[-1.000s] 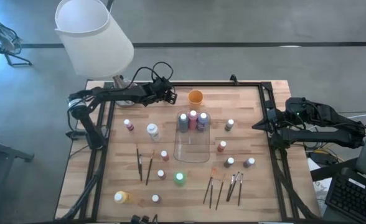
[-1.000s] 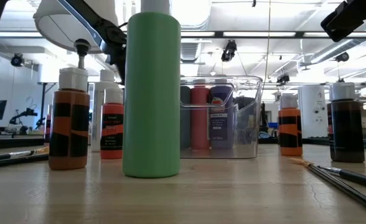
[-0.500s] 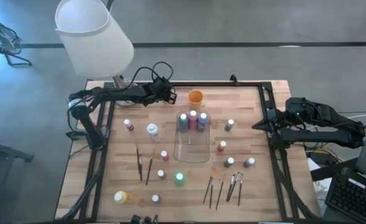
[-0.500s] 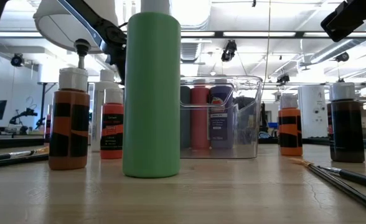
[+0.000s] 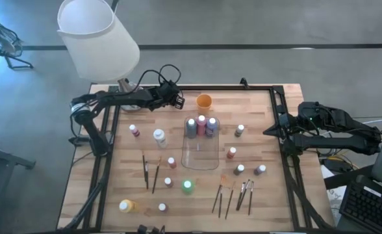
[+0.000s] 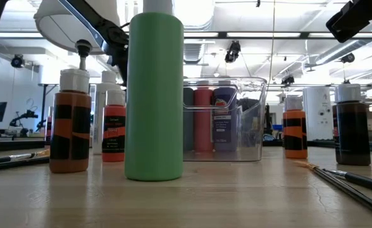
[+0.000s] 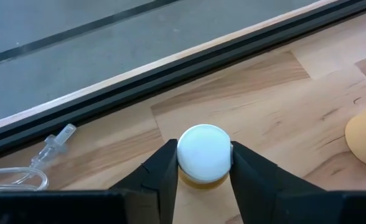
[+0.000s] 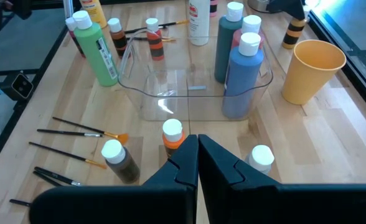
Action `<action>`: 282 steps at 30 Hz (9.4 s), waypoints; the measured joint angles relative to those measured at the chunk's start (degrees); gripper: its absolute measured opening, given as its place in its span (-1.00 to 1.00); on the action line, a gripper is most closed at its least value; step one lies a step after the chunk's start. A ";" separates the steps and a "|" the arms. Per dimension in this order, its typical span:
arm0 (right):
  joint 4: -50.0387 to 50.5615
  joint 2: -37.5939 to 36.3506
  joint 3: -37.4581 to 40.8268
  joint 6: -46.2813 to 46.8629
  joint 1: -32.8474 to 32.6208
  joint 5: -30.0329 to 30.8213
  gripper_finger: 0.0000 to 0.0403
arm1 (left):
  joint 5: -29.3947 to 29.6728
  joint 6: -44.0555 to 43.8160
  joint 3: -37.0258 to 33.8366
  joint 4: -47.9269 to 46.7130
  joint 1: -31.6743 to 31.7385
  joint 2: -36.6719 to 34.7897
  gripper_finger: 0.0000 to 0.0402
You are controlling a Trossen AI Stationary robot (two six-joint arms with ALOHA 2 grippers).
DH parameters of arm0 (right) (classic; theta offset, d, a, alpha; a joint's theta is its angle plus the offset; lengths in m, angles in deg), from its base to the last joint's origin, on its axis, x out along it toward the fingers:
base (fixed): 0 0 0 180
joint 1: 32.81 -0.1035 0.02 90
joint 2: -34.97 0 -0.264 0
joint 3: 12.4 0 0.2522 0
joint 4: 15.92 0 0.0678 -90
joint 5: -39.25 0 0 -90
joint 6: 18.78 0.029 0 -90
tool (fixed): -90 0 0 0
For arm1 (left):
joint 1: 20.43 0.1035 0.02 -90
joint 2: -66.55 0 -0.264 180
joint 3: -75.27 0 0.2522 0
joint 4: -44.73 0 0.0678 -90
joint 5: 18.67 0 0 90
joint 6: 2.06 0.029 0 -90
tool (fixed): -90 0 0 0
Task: Pick & Place Paint Supplies
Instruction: Put the yellow paint bottle into the transparent bin, then put the pink paint bottle into the transparent bin
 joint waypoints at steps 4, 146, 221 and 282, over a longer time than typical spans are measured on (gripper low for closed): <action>0.00 0.01 0.00 0.00 0.00 0.00 -0.96 | -2.03 0.04 0.00 -1.56 -0.07 -1.00 -0.38; -0.13 0.02 0.00 0.00 0.00 0.00 -0.96 | 8.01 6.91 19.93 -4.70 -37.63 1.29 -0.38; -0.17 0.00 0.00 0.00 0.00 -0.02 -0.96 | 6.21 -4.92 19.89 -0.58 -32.54 15.38 -0.38; -0.16 0.02 0.00 0.00 0.00 0.00 -0.96 | 17.24 1.36 26.23 -35.80 -45.27 -14.89 -0.19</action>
